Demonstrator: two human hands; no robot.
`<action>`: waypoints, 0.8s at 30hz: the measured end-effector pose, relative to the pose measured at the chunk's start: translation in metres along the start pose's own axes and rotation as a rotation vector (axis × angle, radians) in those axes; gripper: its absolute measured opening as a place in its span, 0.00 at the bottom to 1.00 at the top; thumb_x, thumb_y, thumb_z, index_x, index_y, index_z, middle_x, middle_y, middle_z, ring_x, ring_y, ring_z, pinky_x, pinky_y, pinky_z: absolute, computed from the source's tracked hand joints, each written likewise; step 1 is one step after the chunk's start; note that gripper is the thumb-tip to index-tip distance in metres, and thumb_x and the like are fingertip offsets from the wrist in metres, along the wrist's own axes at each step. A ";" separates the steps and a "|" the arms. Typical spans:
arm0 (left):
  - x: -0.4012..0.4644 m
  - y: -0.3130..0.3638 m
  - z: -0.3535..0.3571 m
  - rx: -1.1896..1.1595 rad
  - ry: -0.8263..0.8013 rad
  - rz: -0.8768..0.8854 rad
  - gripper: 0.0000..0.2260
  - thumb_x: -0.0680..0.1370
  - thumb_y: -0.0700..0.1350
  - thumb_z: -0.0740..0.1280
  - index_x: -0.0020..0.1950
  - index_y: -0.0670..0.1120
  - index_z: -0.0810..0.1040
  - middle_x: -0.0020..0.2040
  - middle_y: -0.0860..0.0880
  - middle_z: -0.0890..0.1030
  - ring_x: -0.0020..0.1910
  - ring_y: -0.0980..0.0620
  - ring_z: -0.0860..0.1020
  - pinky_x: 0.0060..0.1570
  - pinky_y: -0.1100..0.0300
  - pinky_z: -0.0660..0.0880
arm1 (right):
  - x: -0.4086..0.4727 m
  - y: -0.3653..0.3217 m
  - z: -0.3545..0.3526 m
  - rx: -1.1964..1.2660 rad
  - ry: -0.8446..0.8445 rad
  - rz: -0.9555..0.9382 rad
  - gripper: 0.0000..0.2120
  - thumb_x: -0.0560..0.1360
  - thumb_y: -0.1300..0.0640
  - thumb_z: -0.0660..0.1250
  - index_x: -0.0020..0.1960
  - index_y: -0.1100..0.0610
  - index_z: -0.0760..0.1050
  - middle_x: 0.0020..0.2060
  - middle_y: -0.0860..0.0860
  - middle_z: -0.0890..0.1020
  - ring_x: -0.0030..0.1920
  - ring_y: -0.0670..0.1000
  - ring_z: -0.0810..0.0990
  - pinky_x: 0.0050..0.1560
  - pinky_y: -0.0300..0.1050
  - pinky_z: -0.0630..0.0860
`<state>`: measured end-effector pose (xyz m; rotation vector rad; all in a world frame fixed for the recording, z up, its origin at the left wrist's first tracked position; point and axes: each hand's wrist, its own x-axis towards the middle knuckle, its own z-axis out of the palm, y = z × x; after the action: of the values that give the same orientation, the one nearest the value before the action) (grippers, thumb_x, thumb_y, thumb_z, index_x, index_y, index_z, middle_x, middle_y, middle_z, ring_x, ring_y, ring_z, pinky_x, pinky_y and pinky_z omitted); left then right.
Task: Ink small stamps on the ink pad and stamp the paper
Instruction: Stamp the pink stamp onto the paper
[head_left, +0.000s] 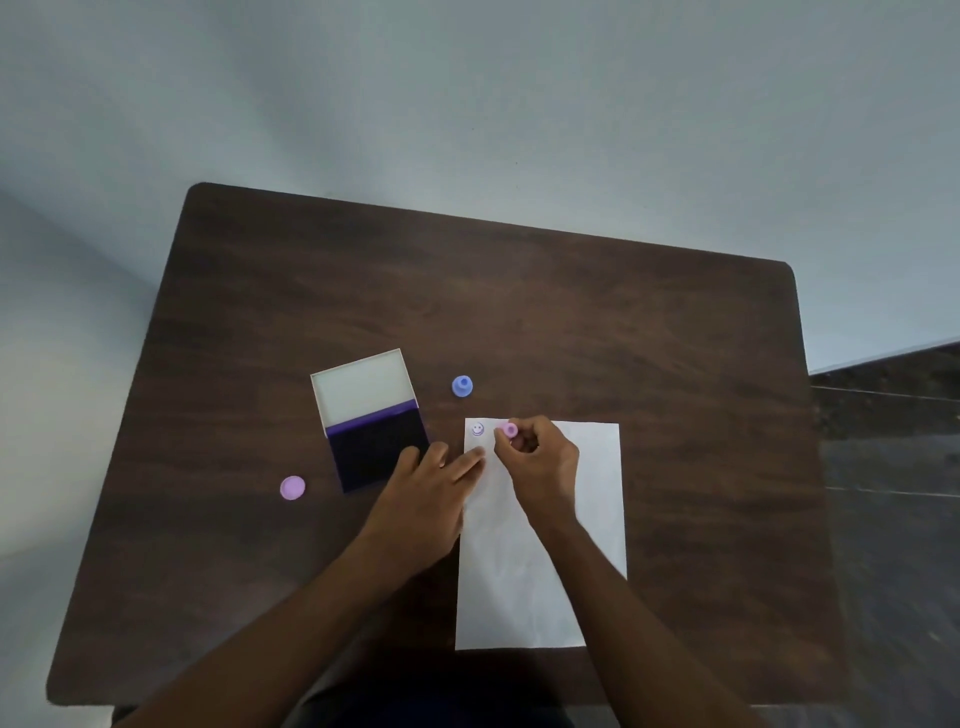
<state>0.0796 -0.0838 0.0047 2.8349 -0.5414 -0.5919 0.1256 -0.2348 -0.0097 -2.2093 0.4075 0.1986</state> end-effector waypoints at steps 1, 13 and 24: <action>0.001 0.000 0.000 0.006 -0.005 -0.001 0.25 0.80 0.53 0.57 0.77 0.52 0.56 0.76 0.51 0.63 0.70 0.46 0.65 0.69 0.50 0.60 | 0.001 0.002 0.000 0.001 -0.004 -0.002 0.06 0.73 0.51 0.71 0.42 0.52 0.78 0.36 0.44 0.80 0.36 0.46 0.79 0.34 0.30 0.73; 0.000 0.003 -0.002 -0.011 -0.035 -0.052 0.27 0.80 0.51 0.58 0.78 0.53 0.54 0.76 0.50 0.64 0.70 0.46 0.64 0.69 0.51 0.59 | 0.003 0.005 0.009 -0.017 -0.013 -0.002 0.07 0.73 0.51 0.72 0.46 0.54 0.79 0.40 0.45 0.81 0.36 0.43 0.78 0.34 0.24 0.71; -0.002 0.001 -0.001 -0.032 -0.027 -0.069 0.27 0.80 0.52 0.59 0.77 0.53 0.56 0.74 0.50 0.67 0.69 0.47 0.66 0.68 0.52 0.60 | 0.002 0.005 0.013 -0.054 -0.022 -0.016 0.08 0.72 0.51 0.72 0.45 0.56 0.79 0.41 0.48 0.83 0.35 0.43 0.77 0.34 0.26 0.70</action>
<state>0.0785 -0.0840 0.0069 2.8293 -0.4369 -0.6459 0.1253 -0.2278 -0.0218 -2.2606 0.3767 0.2280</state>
